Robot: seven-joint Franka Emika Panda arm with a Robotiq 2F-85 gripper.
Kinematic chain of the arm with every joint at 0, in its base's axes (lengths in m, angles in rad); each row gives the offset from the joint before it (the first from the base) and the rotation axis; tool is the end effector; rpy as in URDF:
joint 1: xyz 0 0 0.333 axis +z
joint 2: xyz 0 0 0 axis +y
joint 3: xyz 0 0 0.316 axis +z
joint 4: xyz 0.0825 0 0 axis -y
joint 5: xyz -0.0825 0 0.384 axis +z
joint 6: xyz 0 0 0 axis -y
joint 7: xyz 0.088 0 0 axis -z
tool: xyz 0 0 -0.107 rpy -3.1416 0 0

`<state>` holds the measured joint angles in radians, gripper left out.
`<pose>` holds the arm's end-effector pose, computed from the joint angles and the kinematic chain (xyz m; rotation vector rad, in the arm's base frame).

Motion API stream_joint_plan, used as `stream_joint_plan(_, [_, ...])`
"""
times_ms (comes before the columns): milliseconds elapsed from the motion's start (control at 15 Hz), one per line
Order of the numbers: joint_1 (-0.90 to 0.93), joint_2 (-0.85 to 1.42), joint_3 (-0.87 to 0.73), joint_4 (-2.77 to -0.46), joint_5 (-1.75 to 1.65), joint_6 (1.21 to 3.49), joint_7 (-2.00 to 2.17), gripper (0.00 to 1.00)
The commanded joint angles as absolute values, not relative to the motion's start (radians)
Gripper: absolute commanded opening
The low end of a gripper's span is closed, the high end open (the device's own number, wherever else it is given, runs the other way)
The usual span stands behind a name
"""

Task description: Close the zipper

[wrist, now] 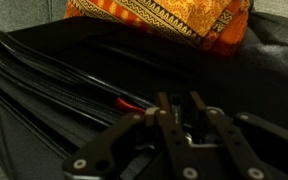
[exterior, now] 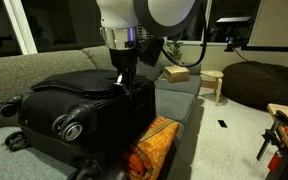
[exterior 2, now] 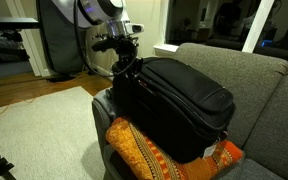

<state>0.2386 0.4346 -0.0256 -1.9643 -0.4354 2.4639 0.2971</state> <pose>0.6087 0.1330 0.2567 2.8446 0.3595 0.1941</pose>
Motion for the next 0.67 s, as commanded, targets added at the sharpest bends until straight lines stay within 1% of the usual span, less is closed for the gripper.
stream_joint_plan(0, [0.248, 0.420, -0.038, -1.993, -0.443, 2.494, 0.335, 0.03])
stream_joint_plan(67, [0.253, 0.416, -0.038, -1.996, -0.447, 2.492, 0.339, 0.05])
stream_joint_plan(133, [0.258, 0.412, -0.037, -1.999, -0.452, 2.491, 0.342, 0.06])
stream_joint_plan(600, [0.291, 0.388, -0.031, -2.019, -0.507, 2.480, 0.364, 0.06])
